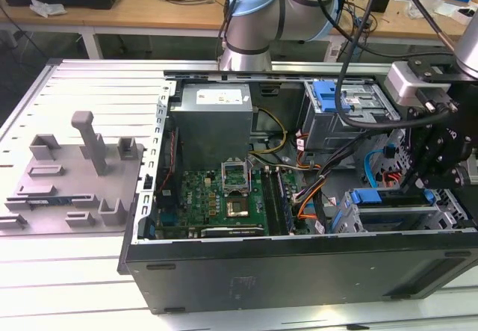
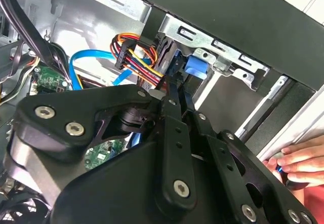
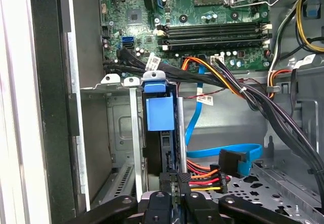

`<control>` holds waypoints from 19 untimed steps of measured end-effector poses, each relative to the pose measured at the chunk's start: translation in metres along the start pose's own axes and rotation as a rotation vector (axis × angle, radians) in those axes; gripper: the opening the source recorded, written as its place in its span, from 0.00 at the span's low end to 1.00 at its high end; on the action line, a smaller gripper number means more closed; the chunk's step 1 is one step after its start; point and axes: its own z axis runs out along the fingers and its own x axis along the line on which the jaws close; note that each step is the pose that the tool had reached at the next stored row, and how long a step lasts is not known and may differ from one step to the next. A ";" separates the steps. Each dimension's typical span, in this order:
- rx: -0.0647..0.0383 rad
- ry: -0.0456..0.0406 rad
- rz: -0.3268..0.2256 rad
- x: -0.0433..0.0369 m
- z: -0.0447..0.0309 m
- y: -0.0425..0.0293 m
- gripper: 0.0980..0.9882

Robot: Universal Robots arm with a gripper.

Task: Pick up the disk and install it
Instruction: 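Insert the first disk wire, then insert the second disk wire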

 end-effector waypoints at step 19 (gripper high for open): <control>0.001 0.0165 0.002 -0.0272 -0.0334 0.0007 0.37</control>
